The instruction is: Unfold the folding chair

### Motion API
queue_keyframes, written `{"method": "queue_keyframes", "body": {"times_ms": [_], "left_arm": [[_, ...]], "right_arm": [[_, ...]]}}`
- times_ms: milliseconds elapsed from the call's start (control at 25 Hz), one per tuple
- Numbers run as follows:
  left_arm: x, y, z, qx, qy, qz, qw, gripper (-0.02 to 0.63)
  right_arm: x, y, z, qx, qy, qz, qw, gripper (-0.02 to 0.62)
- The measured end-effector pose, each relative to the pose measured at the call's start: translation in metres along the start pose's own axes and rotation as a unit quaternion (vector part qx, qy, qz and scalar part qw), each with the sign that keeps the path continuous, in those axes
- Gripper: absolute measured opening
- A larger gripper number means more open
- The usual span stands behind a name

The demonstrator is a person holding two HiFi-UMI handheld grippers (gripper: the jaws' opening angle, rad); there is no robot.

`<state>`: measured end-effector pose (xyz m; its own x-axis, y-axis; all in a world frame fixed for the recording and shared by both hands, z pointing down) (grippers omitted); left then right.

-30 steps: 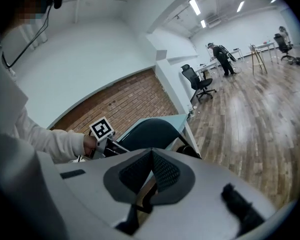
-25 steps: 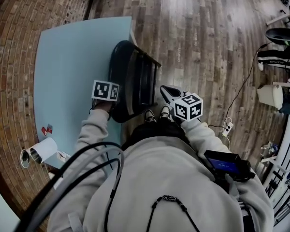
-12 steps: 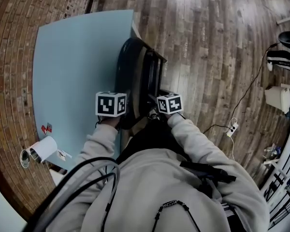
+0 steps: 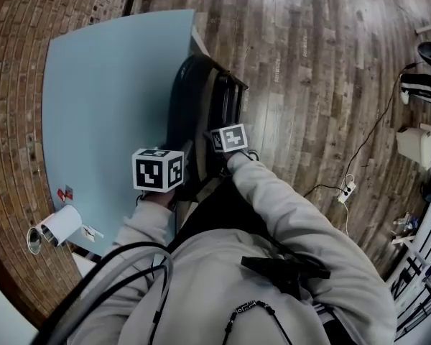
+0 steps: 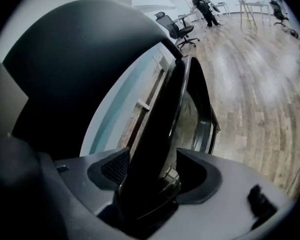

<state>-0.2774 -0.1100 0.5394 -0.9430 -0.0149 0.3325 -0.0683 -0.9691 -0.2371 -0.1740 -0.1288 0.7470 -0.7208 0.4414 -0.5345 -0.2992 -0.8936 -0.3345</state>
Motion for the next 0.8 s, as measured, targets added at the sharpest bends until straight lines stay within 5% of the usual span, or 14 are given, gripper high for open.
{"method": "queue_keyframes", "body": {"times_ms": [160,640,800], "left_arm": [[0.002,0.001,0.000,0.001,0.001,0.000,1.0000,0.072],[-0.006,-0.002,0.002,0.001,-0.021,0.002,0.9998,0.074],[-0.004,-0.003,0.006,0.002,-0.029,-0.001,0.9996,0.075]], "right_arm": [[0.009,0.008,0.024,0.015,0.011,-0.054,0.998,0.273],[-0.016,-0.009,-0.007,0.022,-0.035,0.008,0.999,0.185],[-0.051,-0.032,-0.029,0.004,-0.004,0.038,0.999,0.152]]}}
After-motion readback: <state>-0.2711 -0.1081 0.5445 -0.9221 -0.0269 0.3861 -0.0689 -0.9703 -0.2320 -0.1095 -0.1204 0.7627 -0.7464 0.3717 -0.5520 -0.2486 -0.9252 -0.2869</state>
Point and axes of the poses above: the fingertips, and each gripper's own axes: z forward along the fingers, x to its left, y out of its top, the point moved 7 cm from there along -z, backward along the fingers, and after that the axes turned 9 degrees about -z, right-handed, at the moved point
